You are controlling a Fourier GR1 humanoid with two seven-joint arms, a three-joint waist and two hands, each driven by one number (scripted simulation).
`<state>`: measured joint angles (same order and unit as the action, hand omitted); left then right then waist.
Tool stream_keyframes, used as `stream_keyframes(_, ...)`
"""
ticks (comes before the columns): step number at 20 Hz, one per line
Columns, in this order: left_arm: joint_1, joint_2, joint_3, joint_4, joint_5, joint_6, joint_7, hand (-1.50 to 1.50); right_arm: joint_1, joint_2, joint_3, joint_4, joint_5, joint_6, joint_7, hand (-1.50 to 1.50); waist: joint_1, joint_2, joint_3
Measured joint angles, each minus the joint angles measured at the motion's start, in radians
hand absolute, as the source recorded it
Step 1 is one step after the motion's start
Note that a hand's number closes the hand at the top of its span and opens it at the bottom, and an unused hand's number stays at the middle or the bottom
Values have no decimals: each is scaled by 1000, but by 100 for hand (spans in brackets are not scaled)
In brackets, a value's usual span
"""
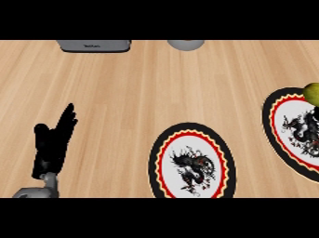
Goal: Pick the pear from the plate and place it in the plate
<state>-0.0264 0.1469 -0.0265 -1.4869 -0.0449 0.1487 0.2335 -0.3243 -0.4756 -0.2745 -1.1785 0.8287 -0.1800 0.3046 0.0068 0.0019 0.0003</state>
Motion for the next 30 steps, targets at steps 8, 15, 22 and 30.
stream_keyframes(8,-19,-20,-8,25,-20,10,-8,0,-60,-45,-26,286,-83,149,-121,-150,4,2,0)
stream_keyframes(15,9,-19,-4,-4,-17,-4,-3,0,-67,-78,-65,382,-171,209,-343,-150,1,0,1)
stream_keyframes(22,23,-18,15,5,-11,1,-20,0,-57,-36,-264,328,-443,239,-549,-150,-23,-6,1)
stream_keyframes(30,1,-18,17,13,-21,-7,-18,0,-2,-52,-389,359,-658,377,-658,-150,-11,-3,0)
